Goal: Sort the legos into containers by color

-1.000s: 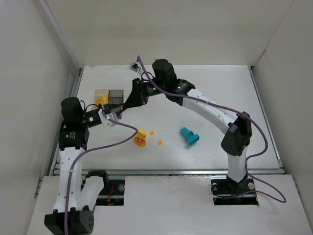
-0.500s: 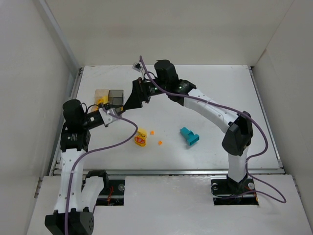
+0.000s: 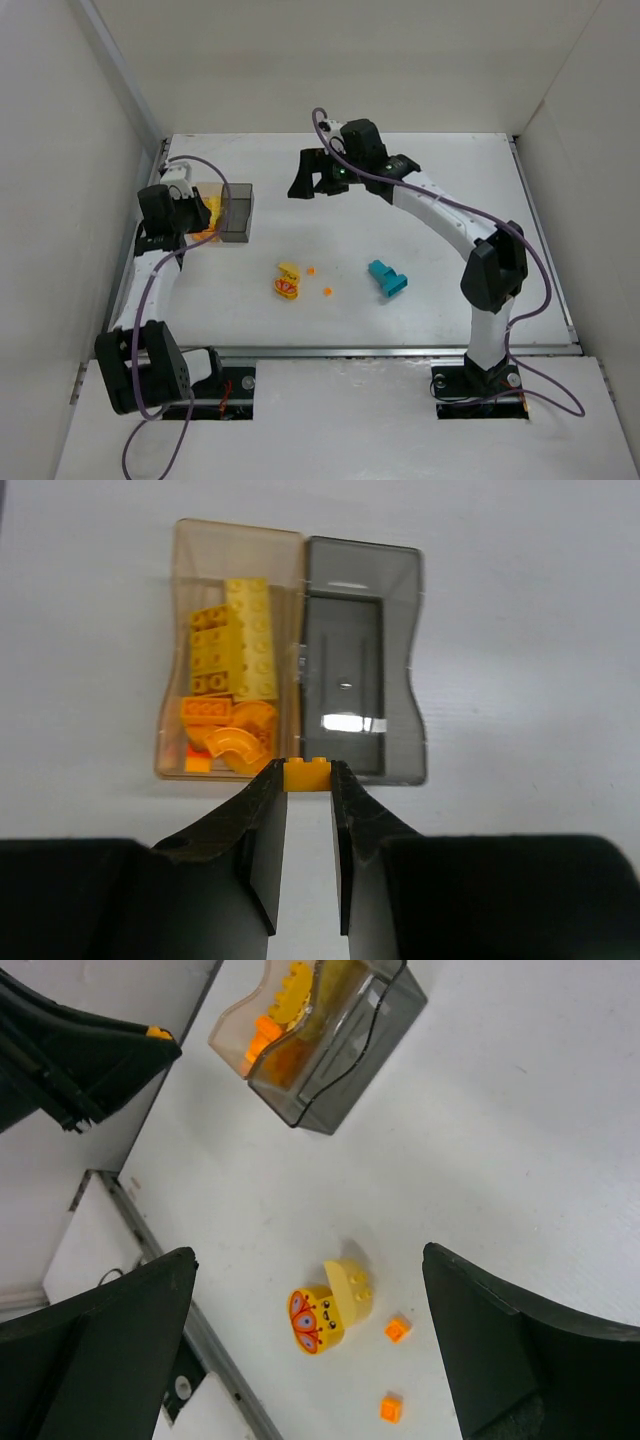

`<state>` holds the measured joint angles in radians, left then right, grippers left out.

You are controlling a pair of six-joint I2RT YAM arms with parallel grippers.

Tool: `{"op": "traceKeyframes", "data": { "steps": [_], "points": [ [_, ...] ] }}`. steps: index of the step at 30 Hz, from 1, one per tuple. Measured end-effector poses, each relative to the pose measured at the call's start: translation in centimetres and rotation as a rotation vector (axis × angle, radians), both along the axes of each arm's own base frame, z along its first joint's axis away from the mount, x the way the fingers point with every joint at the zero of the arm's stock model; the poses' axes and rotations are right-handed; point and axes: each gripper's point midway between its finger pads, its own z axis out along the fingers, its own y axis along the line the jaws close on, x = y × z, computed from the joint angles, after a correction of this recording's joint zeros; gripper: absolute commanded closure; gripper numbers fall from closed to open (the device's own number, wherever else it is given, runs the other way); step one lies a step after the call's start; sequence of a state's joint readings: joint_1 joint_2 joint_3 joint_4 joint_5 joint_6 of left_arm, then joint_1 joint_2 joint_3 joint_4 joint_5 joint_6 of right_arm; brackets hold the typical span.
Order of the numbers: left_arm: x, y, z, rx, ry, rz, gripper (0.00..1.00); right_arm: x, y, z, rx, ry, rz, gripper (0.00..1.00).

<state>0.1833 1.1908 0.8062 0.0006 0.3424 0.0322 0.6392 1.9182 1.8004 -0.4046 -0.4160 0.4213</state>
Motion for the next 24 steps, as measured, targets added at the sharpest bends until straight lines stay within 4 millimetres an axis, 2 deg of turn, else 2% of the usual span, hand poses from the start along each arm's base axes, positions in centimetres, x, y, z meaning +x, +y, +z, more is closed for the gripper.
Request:
{"op": "traceKeyframes", "data": {
  "steps": [4, 6, 9, 12, 15, 16, 17, 20, 21, 24],
  "points": [
    [1.7, 2.7, -2.1, -0.037, 0.056, 0.156, 1.00, 1.2, 0.4, -0.7, -0.047, -0.029, 0.006, 0.00],
    [2.5, 3.2, -3.5, -0.047, 0.089, 0.185, 0.99, 2.0, 0.8, -1.1, -0.061, -0.040, 0.012, 0.00],
    [2.9, 3.6, -5.5, -0.054, 0.143, 0.208, 0.89, 3.2, 0.9, -2.2, -0.081, -0.037, 0.017, 0.00],
    [3.1, 4.0, -7.1, -0.046, 0.179, 0.222, 0.89, 4.2, 0.3, -3.7, -0.104, -0.015, 0.010, 0.00],
    [3.7, 4.2, -7.4, -0.033, 0.187, 0.221, 0.71, 4.9, -0.5, -4.7, -0.121, 0.008, -0.003, 0.00],
    [3.9, 4.3, -7.3, -0.026, 0.182, 0.216, 0.62, 5.1, -0.8, -4.9, -0.125, 0.012, -0.008, 0.00],
    [4.3, 4.4, -7.1, -0.021, 0.176, 0.211, 0.49, 5.2, -1.0, -5.1, -0.129, 0.018, -0.014, 0.00],
    [5.1, 4.4, -6.3, -0.005, 0.150, 0.181, 0.37, 5.5, -1.5, -5.1, -0.135, 0.024, -0.021, 0.00],
    [5.3, 4.3, -6.0, -0.001, 0.142, 0.166, 0.29, 5.5, -1.5, -5.1, -0.135, 0.023, -0.021, 0.00],
    [5.9, 3.9, -5.3, 0.018, 0.119, 0.128, 0.28, 5.5, -1.5, -5.2, -0.145, 0.016, -0.023, 0.00]
  ]
}}
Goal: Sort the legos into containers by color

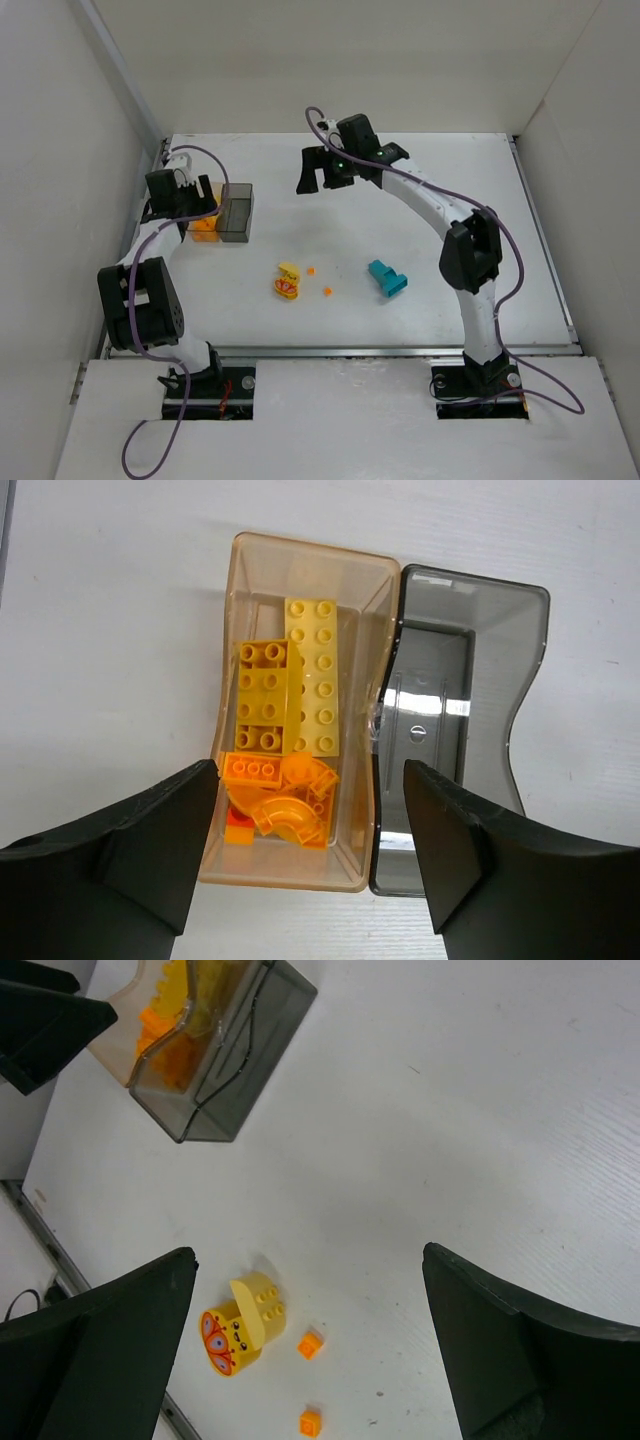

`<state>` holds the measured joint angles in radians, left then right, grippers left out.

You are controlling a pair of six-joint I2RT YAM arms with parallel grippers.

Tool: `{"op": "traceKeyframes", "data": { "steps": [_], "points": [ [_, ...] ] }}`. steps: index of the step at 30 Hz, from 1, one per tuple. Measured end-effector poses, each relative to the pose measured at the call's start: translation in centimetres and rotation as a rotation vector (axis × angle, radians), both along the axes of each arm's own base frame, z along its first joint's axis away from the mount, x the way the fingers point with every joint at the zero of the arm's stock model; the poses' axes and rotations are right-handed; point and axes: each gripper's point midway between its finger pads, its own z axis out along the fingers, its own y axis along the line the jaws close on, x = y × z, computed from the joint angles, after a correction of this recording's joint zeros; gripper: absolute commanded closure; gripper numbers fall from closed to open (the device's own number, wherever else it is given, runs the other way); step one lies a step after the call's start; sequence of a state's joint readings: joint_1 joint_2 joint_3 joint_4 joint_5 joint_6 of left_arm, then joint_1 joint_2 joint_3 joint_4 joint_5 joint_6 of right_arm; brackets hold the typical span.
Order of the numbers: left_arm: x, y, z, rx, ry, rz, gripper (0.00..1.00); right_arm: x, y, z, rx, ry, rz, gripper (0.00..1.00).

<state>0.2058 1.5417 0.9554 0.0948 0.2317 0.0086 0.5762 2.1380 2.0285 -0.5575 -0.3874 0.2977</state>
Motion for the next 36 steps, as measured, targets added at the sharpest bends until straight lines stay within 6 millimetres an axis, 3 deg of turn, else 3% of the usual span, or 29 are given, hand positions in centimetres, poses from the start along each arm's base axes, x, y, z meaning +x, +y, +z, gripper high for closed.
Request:
{"op": "traceKeyframes", "data": {
  "steps": [5, 10, 14, 19, 23, 29, 36],
  "points": [
    [0.4, -1.2, 0.5, 0.036, -0.014, -0.048, 0.28, -0.7, -0.4, -1.0, -0.068, -0.006, -0.005, 0.00],
    [0.0, -1.8, 2.7, 0.062, -0.058, -0.068, 0.29, -3.1, -1.2, -3.4, -0.188, 0.006, -0.002, 0.11],
    [-0.7, -1.8, 6.4, 0.093, -0.140, -0.076, 0.29, -6.1, -1.3, -7.1, -0.322, 0.032, 0.019, 0.18],
    [-2.3, -2.0, 10.4, 0.126, -0.243, -0.081, 0.29, -12.0, -0.6, -12.0, -0.490, 0.058, 0.106, 0.30],
    [-4.3, -2.4, 10.7, 0.132, -0.263, -0.084, 0.29, -15.8, 0.2, -14.1, -0.541, 0.073, 0.182, 0.35],
    [-6.4, -2.7, 9.3, 0.127, -0.231, -0.088, 0.29, -15.1, -0.3, -14.6, -0.546, 0.072, 0.143, 0.46],
    [-7.3, -2.9, 9.7, 0.130, -0.244, -0.087, 0.29, -14.4, 0.3, -14.6, -0.554, 0.022, 0.110, 0.48]
  ]
}}
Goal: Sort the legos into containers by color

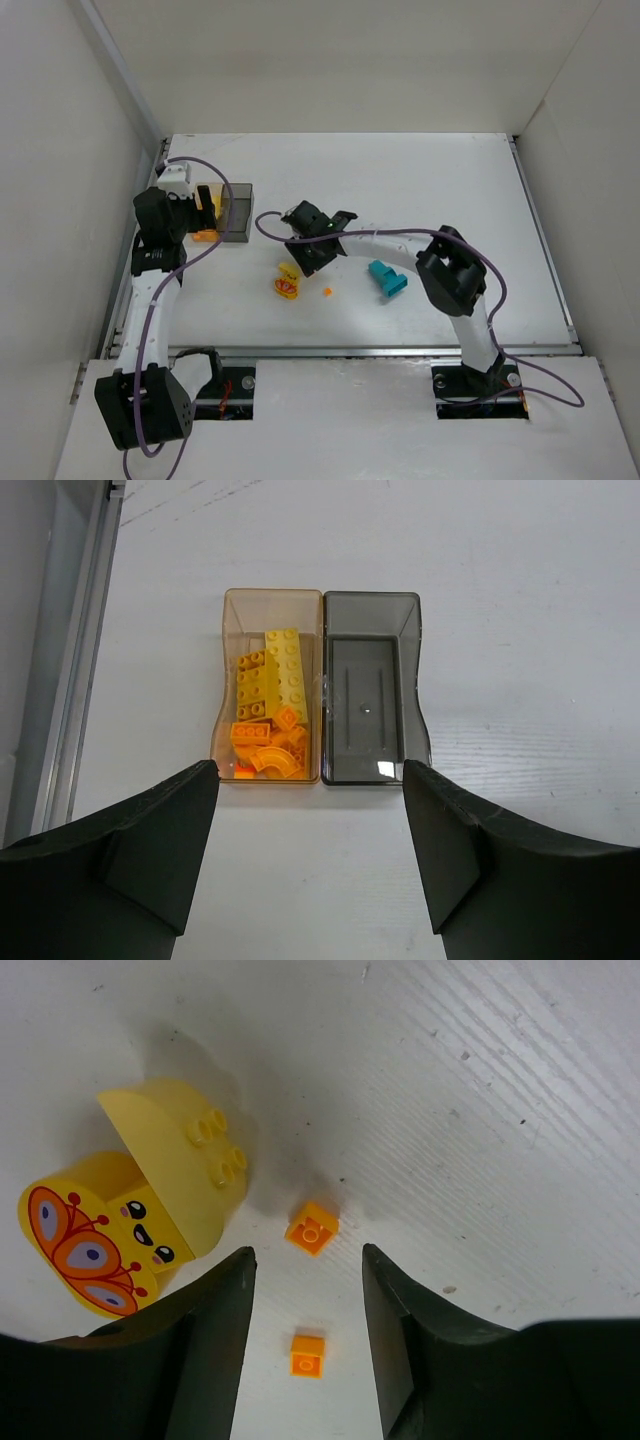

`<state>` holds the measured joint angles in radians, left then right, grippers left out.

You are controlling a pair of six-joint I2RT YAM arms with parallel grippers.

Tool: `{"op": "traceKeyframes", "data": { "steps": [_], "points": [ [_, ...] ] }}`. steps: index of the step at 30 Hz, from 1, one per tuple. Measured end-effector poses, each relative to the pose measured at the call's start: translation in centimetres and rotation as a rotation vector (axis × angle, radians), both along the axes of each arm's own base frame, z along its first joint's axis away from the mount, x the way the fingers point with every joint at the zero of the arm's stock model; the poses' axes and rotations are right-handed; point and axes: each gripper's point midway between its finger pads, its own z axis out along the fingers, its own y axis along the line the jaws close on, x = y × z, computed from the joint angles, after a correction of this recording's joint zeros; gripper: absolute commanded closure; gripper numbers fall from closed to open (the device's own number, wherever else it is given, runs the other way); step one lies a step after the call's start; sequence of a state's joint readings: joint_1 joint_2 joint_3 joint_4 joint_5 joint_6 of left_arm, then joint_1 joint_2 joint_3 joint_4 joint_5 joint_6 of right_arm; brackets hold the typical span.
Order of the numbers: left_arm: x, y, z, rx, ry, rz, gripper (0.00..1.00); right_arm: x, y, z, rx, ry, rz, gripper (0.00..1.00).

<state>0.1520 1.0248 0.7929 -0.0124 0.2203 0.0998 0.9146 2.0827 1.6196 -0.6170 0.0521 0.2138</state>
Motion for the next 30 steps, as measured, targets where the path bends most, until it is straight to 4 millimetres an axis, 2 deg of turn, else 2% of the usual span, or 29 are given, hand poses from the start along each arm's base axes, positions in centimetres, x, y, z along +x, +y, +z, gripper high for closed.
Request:
{"op": "traceKeyframes", "data": {
  "steps": [12, 17, 21, 24, 27, 28, 30],
  "points": [
    [-0.2, 0.1, 0.2, 0.003, -0.007, 0.005, 0.29, -0.4, 0.0, -2.2, -0.037, 0.023, 0.009, 0.52],
    [-0.2, 0.1, 0.2, 0.003, -0.007, 0.006, 0.29, -0.2, 0.4, -2.1, -0.027, 0.015, 0.009, 0.53],
    [-0.2, 0.1, 0.2, 0.005, -0.007, 0.007, 0.29, 0.1, 0.8, -2.1, -0.023, 0.009, 0.013, 0.68],
    [-0.1, 0.1, 0.3, 0.005, -0.009, 0.007, 0.29, 0.3, 0.9, -2.1, -0.020, 0.005, 0.015, 0.71],
    [-0.1, 0.1, 0.2, 0.006, -0.012, 0.007, 0.29, 0.3, 0.9, -2.1, -0.020, 0.004, 0.018, 0.85],
    [-0.1, 0.1, 0.1, 0.006, -0.010, 0.007, 0.29, 0.3, 0.9, -2.1, -0.021, 0.004, 0.018, 0.92],
    [-0.1, 0.1, -0.3, 0.005, -0.001, 0.004, 0.31, 0.3, 0.9, -2.1, -0.020, 0.003, 0.018, 0.99]
  ]
}}
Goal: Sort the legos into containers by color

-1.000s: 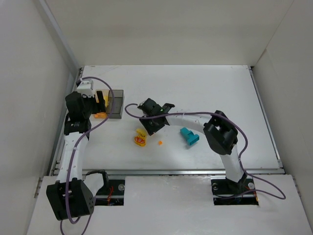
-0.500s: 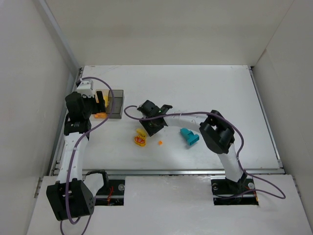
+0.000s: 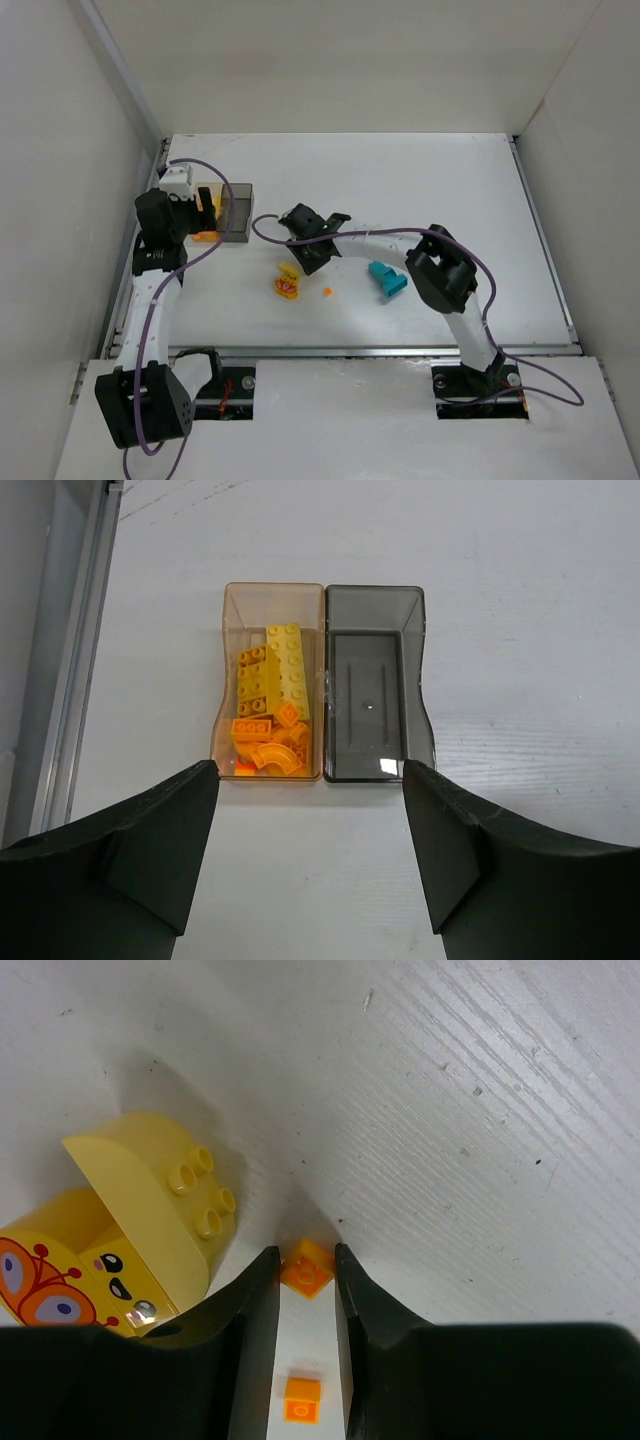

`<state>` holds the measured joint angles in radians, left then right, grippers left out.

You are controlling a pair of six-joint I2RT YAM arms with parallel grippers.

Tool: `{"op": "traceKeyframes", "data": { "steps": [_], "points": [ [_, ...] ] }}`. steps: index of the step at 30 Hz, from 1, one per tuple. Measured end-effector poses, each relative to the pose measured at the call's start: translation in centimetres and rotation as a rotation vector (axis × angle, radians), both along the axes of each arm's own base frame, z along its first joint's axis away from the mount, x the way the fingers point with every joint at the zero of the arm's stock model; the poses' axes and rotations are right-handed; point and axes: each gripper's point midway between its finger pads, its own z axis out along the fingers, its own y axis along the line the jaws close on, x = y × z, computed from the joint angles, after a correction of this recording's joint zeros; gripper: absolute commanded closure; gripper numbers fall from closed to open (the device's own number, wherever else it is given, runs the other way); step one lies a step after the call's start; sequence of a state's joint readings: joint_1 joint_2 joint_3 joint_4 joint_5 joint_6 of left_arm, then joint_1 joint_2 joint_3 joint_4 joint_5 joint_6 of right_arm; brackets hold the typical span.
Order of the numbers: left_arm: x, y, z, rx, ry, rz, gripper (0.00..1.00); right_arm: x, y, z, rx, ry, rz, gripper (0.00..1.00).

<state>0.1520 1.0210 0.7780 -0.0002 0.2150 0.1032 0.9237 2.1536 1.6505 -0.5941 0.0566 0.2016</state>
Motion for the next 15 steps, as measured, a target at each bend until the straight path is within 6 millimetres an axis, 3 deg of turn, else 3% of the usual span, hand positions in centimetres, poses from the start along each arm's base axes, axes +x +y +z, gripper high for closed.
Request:
{"op": "traceKeyframes", "data": {
  "steps": [5, 9, 12, 15],
  "points": [
    [0.0, -1.2, -0.1, 0.022, -0.002, -0.101, 0.32, 0.3, -0.2, 0.1, -0.011, -0.013, -0.009, 1.00],
    [-0.9, -4.4, -0.5, 0.076, -0.003, -0.346, 0.30, 0.9, -0.4, 1.4, 0.010, -0.013, -0.019, 1.00],
    [-2.0, -7.0, -0.7, 0.143, -0.022, -0.571, 0.26, 2.0, -0.3, 4.5, 0.110, 0.006, -0.028, 1.00],
    [-3.3, -9.1, 0.2, 0.238, -0.090, -0.798, 0.26, 3.6, 0.2, 9.8, 0.307, 0.018, -0.022, 1.00]
  ]
}}
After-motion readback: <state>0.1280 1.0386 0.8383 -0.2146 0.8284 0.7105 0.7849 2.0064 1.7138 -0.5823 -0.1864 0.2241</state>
